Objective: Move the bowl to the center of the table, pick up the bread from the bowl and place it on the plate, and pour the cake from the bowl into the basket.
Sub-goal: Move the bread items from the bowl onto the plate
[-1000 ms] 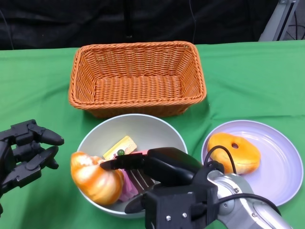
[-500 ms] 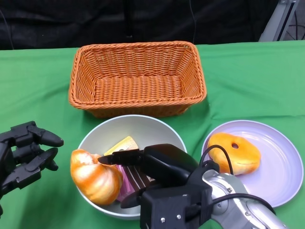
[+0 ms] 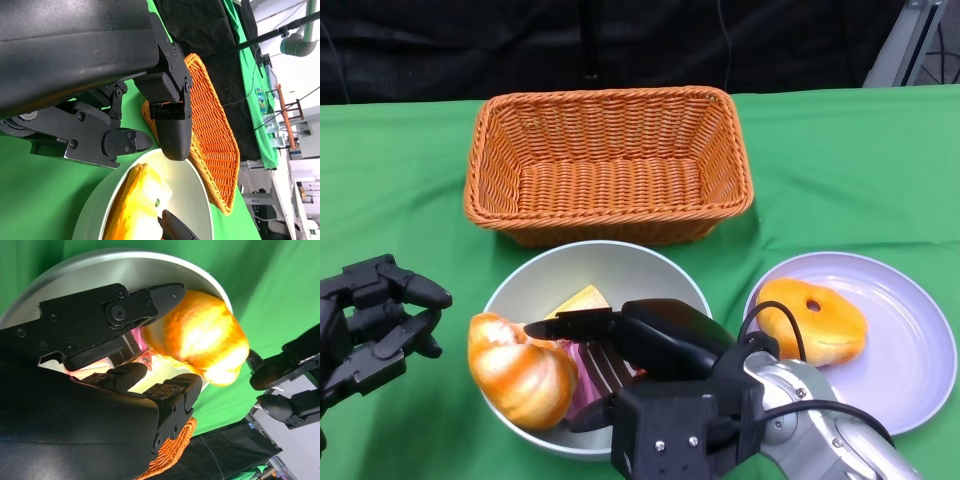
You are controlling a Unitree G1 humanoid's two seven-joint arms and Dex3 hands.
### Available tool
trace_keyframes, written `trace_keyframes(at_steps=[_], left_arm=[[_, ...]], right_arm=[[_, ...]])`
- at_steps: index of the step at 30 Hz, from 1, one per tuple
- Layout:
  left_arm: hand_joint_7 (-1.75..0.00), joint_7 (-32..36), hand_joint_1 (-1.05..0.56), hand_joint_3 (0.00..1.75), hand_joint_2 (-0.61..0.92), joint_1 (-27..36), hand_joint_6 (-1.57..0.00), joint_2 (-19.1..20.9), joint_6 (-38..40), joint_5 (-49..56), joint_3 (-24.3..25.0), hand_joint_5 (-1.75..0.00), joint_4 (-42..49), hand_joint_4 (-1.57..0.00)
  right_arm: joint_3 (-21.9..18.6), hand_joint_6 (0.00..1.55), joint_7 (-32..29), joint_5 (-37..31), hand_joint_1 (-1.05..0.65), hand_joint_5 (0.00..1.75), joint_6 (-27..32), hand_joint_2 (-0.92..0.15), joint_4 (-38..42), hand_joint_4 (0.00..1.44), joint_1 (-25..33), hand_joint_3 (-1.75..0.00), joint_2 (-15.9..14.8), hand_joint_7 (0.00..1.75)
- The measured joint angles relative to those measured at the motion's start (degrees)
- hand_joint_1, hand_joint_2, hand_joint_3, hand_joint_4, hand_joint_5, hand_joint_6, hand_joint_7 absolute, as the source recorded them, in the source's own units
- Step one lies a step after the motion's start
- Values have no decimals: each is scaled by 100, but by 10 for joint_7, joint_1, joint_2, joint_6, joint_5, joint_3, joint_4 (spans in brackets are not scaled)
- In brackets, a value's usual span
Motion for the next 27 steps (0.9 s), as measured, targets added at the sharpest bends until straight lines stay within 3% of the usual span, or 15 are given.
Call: trace_keyframes(at_steps=[12, 20, 26, 27], left_arm=[[-107, -3, -8, 38, 92, -3, -80, 0, -7, -9, 1, -147, 19, -74], [-110, -12, -8, 36, 92, -6, -80, 0, -14, -13, 2, -147, 29, -74], [-111, -15, -8, 34, 92, -10, -80, 0, -20, -12, 3, -147, 42, -73], [-102, -17, -11, 33, 92, -10, -83, 0, -22, -12, 3, -144, 44, -74]], right_arm=[[-6, 35, -14, 1, -67, 0, -1, -88, 28, 45, -14, 0, 19, 0], [4, 24, -11, -2, -67, 0, 14, -89, 48, 27, -29, 0, 30, 0], [14, 21, -11, -16, -69, 0, 22, -90, 69, 26, -49, -1, 37, 0], [17, 20, -11, -20, -69, 0, 22, -90, 73, 25, -51, 0, 37, 0]])
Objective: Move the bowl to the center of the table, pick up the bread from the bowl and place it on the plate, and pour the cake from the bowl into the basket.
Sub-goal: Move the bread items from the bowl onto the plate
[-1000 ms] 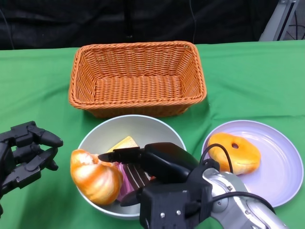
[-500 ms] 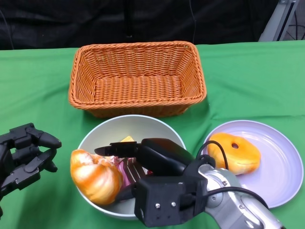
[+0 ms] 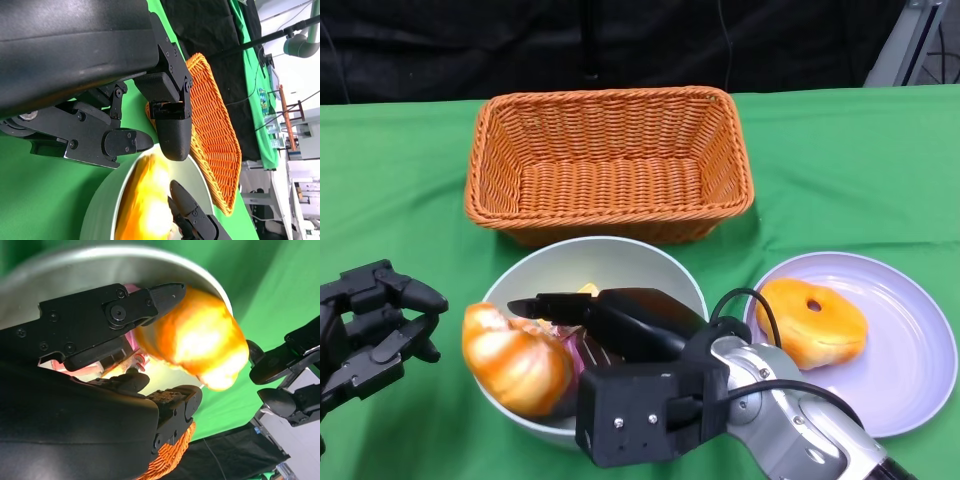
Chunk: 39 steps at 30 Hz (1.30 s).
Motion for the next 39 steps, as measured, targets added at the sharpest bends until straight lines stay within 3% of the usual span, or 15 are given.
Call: trace_keyframes(at_steps=[2, 4, 6, 9, 11, 12, 14, 20, 23, 25, 27, 29, 31, 39], left_arm=[[-96, 0, -12, 33, 92, -1, -85, 0, -3, 1, 0, -142, 2, -75], [-60, 0, -15, 29, 92, -3, -99, 0, -6, 1, 0, -133, 3, -78], [-40, 0, -15, 28, 92, -4, -108, 0, -7, 1, 0, -129, 4, -80], [-34, 0, -15, 28, 92, -4, -113, 0, -7, 1, 1, -127, 6, -81], [-84, 0, -11, 33, 92, -5, -92, 0, -7, 1, 2, -140, 9, -77], [-101, 0, -10, 34, 92, -5, -84, 0, -7, 1, 3, -144, 10, -75], [-116, 0, -9, 36, 92, -6, -78, 0, -7, 2, 6, -148, 12, -74], [-113, 7, -8, 38, 91, -9, -80, 1, -17, 9, 7, -149, 24, -77], [-112, 15, -7, 38, 91, -11, -79, 1, -17, 9, 9, -149, 25, -76], [-111, 17, -8, 38, 90, -12, -79, 1, -17, 9, 10, -148, 25, -74], [-110, 17, -8, 38, 90, -13, -79, 1, -17, 8, 11, -148, 26, -74], [-110, 17, -8, 37, 90, -13, -79, 1, -18, 8, 11, -148, 28, -73], [-109, 17, -7, 38, 90, -13, -79, 1, -18, 8, 11, -148, 28, -73], [-106, 17, -6, 38, 91, -14, -81, 1, -19, 8, 11, -145, 29, -74]], right_arm=[[10, 19, -4, -11, -69, 0, -1, -89, 11, 24, -9, 0, 1, 0], [15, 18, -13, -21, -71, 0, -5, -90, 24, 25, -15, 0, 3, 0], [24, 19, -24, -35, -73, 0, -10, -89, 33, 25, -21, 0, 3, 0], [32, 19, -39, -45, -73, 0, -13, -89, 44, 25, -26, 0, 7, 0], [35, 21, -46, -54, -72, 1, -12, -88, 47, 26, -26, 0, 10, 1], [36, 22, -50, -59, -72, 1, -12, -88, 48, 27, -26, 0, 11, 1], [36, 22, -53, -63, -72, 1, -11, -89, 48, 27, -26, 0, 11, 1], [35, 32, -66, -66, -64, 7, -7, -89, 45, 41, -22, 0, 11, 4], [36, 38, -71, -71, -62, 13, 3, -91, 35, 54, -15, -1, 13, 5], [37, 51, -76, -80, -54, 22, 6, -91, 28, 69, -11, 0, 13, 10], [37, 56, -82, -82, -51, 25, 8, -91, 24, 73, -9, 0, 13, 10], [30, 82, -84, -76, -32, 72, 15, -89, 24, 82, -8, 0, 20, 7], [25, 94, -84, -65, -24, 98, 24, -90, 24, 84, -6, 0, 28, 5], [20, 108, -100, -62, -22, 98, 24, -88, 25, 96, -5, 0, 30, 5]])
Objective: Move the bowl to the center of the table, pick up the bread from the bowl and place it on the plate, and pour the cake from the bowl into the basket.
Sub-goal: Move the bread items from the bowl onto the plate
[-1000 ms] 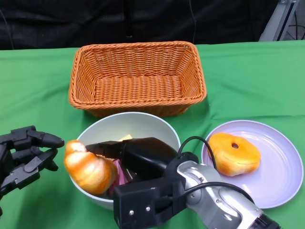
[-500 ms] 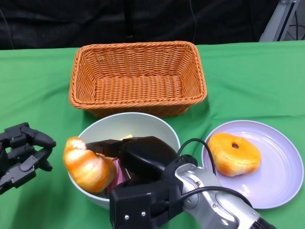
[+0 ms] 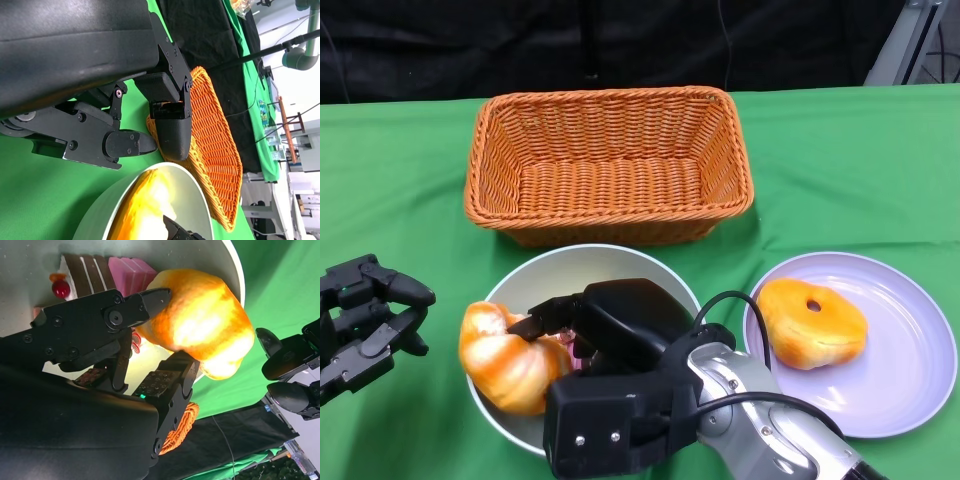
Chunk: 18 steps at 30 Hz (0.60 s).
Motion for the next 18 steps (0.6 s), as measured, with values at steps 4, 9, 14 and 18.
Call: trace_keyframes(at_steps=[4, 9, 14, 18], left_arm=[[-105, 0, -6, 37, 91, -1, -82, 0, 0, -1, 2, -144, 4, -75], [-104, 0, -7, 36, 91, -2, -82, 0, 0, -3, 6, -144, 5, -75], [-105, 0, -7, 35, 91, -2, -82, 0, 0, -3, 7, -146, 5, -74], [-104, 0, -6, 35, 91, -2, -82, 0, 0, -3, 8, -146, 5, -74]], right_arm=[[-3, 113, -12, 1, -24, 103, -11, -86, 2, 100, 1, 0, 0, 5], [-8, 116, -27, 2, -24, 98, -29, -85, 12, 101, 1, 0, 0, 3], [-14, 119, -50, -1, -24, 139, -49, -86, 21, 92, 0, 0, -5, 2], [-25, 116, -47, -1, -26, 130, -38, -88, 18, 93, -2, 0, -7, 0]])
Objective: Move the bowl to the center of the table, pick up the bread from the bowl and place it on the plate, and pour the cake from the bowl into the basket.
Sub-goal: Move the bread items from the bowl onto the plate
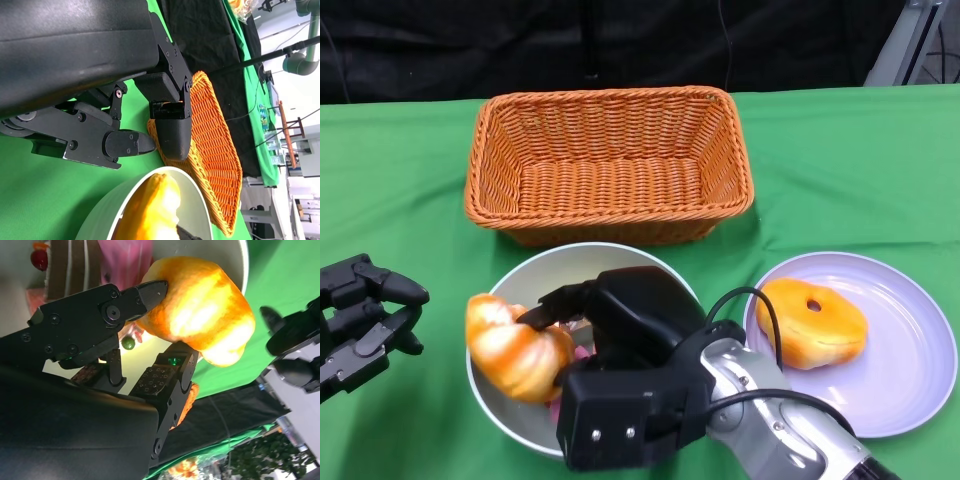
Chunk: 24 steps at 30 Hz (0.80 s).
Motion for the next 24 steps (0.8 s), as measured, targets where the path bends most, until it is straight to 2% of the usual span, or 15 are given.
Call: trace_keyframes(at_steps=[11, 14, 20, 24], left_arm=[[-105, 11, -5, 36, 91, -1, -81, 0, 2, 2, 1, -147, 1, -73], [-105, 11, -5, 36, 91, -2, -80, 0, 2, 2, 1, -147, 4, -72], [-105, 11, -6, 37, 91, -2, -80, 0, 2, 3, 1, -148, 5, -72], [-106, 11, -5, 37, 91, -3, -80, 0, 2, 3, 1, -148, 5, -71]], right_arm=[[-40, 113, 64, 33, -22, 115, 40, -87, -65, 91, -3, 0, -13, 0], [-52, 111, 82, 49, -21, 121, 57, -87, -88, 92, 1, 0, -13, 0], [-77, 109, 121, 85, -24, 121, 110, -88, -156, 85, 22, 0, -13, 0], [-98, 110, 130, 127, -25, 106, 108, -88, -178, 83, 32, 0, -14, 1]])
